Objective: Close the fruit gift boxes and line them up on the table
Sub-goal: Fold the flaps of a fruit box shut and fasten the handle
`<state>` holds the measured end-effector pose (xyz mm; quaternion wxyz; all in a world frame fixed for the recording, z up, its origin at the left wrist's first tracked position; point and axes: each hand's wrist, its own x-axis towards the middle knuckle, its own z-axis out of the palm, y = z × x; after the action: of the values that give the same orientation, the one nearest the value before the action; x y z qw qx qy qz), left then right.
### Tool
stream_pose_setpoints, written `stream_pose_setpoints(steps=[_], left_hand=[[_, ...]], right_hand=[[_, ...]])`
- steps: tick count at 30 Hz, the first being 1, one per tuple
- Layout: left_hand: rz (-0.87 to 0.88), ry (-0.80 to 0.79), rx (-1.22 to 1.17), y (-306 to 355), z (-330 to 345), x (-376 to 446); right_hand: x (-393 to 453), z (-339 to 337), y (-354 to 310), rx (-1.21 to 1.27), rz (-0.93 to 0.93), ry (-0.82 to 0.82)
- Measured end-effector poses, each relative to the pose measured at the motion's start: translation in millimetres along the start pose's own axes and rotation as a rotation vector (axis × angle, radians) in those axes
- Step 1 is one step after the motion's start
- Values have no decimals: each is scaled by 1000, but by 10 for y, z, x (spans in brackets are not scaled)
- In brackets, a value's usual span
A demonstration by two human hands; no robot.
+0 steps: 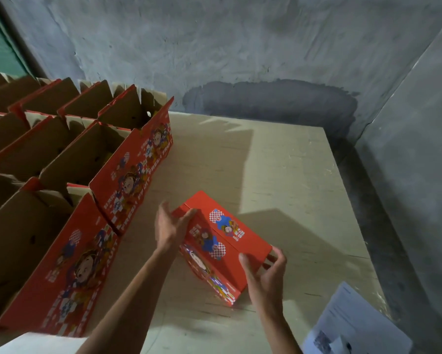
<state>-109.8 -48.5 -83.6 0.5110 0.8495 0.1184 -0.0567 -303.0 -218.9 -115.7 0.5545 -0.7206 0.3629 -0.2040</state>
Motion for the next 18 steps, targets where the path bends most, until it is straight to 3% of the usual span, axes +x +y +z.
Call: stream_pose_setpoints(steps=[4,11,15,18], left_hand=[[-221,-35,-271,-230,47,-381],[-450,-228,-325,-385,38,-676],[-328,-181,-295,-264,26,-589],[-206,-114,-236,-254,-1,-573]], right_hand=[[223,-64,-88,-57,52,-36],[239,-163,-133,-125,-3,-93],[-76,-166,63,-251,-35,-59],[-254,-139,57,-144,23,-239]])
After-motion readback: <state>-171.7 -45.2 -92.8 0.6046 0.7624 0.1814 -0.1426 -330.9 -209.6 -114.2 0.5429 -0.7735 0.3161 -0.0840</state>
